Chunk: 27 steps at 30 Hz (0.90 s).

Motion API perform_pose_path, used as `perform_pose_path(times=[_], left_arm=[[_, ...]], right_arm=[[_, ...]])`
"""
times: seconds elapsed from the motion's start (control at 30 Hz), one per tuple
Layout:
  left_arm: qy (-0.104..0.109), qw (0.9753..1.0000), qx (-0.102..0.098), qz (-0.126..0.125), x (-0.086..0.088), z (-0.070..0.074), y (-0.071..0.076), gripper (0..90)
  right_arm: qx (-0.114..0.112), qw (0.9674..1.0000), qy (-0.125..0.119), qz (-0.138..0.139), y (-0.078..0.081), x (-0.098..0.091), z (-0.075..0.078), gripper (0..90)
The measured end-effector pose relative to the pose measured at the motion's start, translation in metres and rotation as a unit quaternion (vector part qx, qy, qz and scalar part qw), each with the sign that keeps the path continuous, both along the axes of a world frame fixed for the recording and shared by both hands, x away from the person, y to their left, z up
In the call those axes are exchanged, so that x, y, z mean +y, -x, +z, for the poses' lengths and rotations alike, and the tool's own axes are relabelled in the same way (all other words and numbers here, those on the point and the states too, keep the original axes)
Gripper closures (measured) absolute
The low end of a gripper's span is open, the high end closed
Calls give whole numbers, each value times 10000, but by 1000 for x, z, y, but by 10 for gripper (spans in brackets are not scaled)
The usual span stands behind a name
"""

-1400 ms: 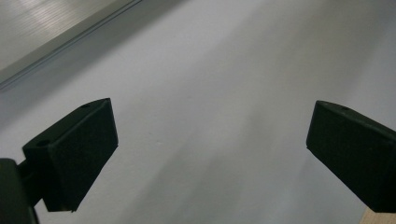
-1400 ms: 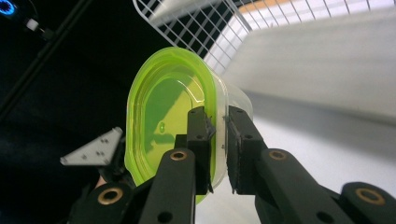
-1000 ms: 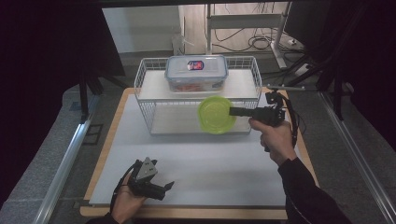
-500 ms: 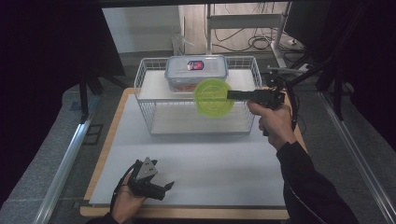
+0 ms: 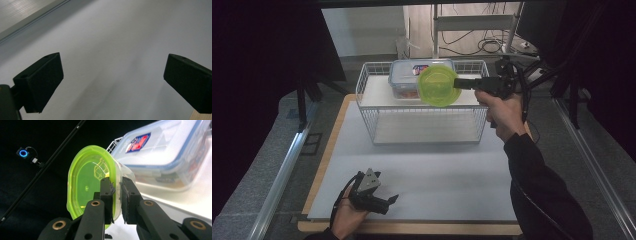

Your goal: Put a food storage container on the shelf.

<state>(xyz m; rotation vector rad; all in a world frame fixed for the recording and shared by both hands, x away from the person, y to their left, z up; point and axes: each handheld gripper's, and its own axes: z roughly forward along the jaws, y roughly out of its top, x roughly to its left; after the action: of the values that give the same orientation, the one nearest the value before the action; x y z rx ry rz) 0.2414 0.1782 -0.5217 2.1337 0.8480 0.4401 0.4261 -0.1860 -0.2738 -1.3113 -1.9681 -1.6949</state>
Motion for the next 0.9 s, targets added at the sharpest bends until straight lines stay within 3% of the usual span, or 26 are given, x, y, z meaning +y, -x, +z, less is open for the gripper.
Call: perform_pose_path(times=[0.4,0.9], left_arm=[[20,10000,-1,-2,1,0,0,23],[32,10000,19,-27,1,-1,0,23]], right_arm=[[10,9997,56,-219,-27,15,22,809],[186,9977,119,-638,-60,30,34,809]])
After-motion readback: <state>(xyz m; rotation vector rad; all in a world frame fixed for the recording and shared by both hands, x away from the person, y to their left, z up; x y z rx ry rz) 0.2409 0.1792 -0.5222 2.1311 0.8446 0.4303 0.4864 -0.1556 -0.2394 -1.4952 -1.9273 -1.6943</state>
